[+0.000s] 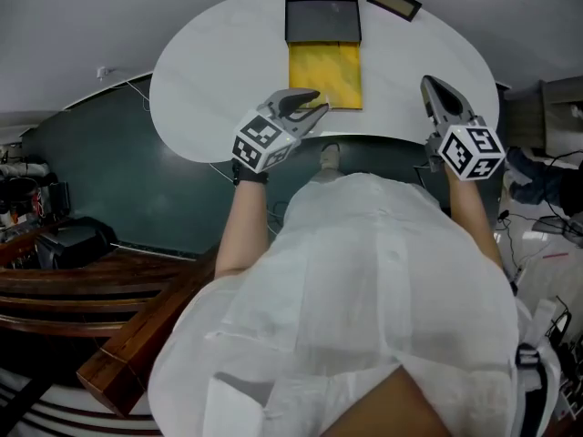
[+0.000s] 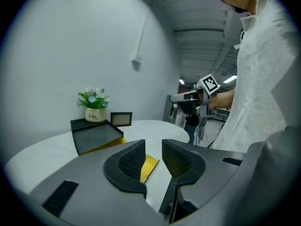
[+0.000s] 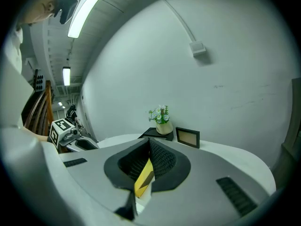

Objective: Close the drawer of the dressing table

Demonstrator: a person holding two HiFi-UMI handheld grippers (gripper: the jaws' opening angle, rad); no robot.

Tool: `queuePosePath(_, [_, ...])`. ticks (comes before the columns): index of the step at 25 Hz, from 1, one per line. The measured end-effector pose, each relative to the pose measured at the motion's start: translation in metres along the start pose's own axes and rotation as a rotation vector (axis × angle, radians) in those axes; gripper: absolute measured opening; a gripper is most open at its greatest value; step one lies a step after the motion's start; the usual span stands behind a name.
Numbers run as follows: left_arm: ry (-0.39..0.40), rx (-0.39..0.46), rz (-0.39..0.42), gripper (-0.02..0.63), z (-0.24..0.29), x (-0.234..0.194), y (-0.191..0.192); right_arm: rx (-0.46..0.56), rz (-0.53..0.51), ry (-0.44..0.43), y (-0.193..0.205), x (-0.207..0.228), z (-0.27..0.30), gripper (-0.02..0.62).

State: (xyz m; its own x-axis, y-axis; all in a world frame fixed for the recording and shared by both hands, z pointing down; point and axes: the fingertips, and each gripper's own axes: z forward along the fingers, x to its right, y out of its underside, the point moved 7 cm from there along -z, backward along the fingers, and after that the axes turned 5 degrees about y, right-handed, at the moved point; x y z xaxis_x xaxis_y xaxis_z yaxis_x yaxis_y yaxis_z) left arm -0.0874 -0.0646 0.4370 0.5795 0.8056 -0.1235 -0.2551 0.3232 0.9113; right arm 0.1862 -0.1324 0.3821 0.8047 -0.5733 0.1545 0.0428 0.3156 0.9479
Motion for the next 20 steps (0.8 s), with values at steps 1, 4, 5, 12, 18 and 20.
queuePosePath(1, [0.02,-0.027,0.008,0.115,0.006,-0.004,0.002,-0.002,0.0,-0.002,-0.001,-0.001,0.006,0.009])
queuePosePath(4, [0.088,-0.125,0.031,0.143,0.023,-0.015,0.014,-0.019,0.002,-0.007,0.002,-0.005,0.021,0.009])
queuePosePath(5, [0.111,-0.165,0.042,0.15,0.029,-0.017,0.019,-0.024,0.005,-0.005,0.003,-0.005,0.025,0.009])
queuePosePath(12, [0.246,-0.399,0.151,0.156,0.065,-0.034,0.045,-0.022,0.015,0.041,0.001,0.003,0.048,0.009])
queuePosePath(18, [0.349,-0.555,0.21,0.156,0.081,-0.04,0.068,-0.011,0.02,0.084,-0.002,-0.003,0.064,0.01])
queuePosePath(20, [0.374,-0.606,0.23,0.156,0.087,-0.04,0.075,-0.015,0.021,0.091,0.0,-0.006,0.066,0.009])
